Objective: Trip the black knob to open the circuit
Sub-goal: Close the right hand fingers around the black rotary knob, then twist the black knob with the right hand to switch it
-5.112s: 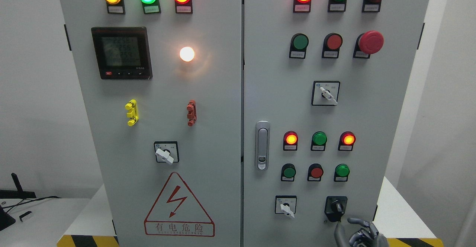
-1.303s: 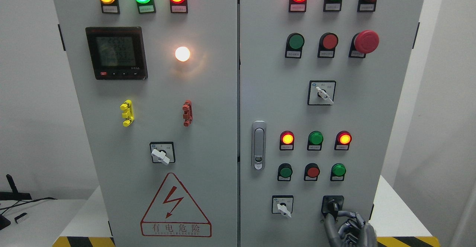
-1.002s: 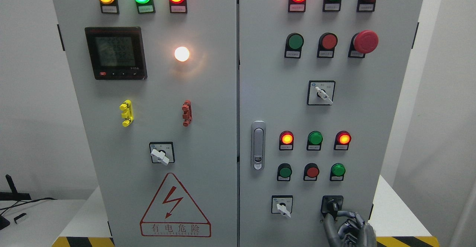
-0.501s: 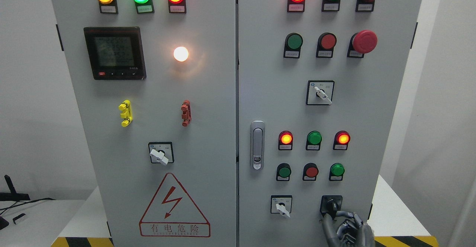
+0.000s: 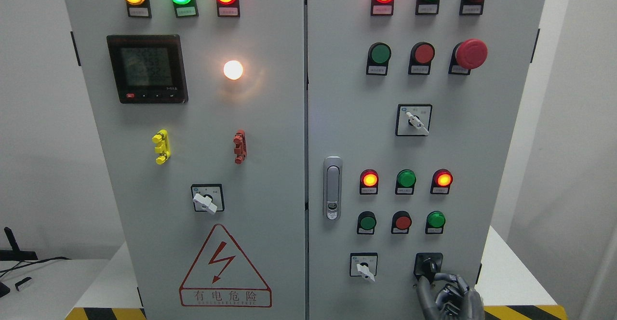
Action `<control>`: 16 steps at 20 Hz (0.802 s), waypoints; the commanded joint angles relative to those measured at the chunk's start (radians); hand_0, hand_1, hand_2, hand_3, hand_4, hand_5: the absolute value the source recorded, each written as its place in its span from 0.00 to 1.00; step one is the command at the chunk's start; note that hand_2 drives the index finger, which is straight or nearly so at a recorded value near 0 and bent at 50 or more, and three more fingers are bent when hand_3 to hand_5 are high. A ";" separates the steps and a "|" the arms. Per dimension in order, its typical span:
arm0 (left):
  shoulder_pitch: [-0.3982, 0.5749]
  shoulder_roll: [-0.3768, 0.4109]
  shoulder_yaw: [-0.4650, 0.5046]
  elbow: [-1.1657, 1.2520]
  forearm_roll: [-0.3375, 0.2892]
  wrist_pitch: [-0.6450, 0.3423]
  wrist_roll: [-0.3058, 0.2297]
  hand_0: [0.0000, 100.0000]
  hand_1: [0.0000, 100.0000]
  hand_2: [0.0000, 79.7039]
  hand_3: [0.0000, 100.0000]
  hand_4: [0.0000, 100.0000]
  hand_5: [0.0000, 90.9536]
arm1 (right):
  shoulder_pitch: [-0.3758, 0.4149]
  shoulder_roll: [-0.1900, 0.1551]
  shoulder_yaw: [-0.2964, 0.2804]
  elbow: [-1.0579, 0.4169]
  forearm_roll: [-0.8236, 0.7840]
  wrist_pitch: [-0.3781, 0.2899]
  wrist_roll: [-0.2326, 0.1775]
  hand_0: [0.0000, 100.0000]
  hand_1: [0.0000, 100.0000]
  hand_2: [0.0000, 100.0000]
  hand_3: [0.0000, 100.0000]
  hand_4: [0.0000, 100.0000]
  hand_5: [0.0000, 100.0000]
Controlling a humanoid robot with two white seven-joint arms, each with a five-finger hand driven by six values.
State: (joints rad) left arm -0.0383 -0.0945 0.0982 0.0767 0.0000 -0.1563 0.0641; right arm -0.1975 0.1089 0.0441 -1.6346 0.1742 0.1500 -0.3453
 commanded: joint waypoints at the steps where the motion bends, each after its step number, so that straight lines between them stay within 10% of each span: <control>1: 0.000 -0.001 0.000 0.000 0.005 0.000 0.000 0.12 0.39 0.00 0.00 0.00 0.00 | -0.002 0.008 0.002 -0.001 -0.002 -0.001 0.002 0.42 0.71 0.58 0.95 0.94 1.00; 16: 0.000 0.001 0.000 0.000 0.005 0.000 0.000 0.12 0.39 0.00 0.00 0.00 0.00 | -0.008 0.011 0.008 0.001 -0.010 0.000 0.003 0.42 0.70 0.59 0.96 0.95 1.00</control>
State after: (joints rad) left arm -0.0384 -0.0945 0.0982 0.0767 0.0000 -0.1562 0.0640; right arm -0.2006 0.1167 0.0500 -1.6345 0.1700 0.1492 -0.3421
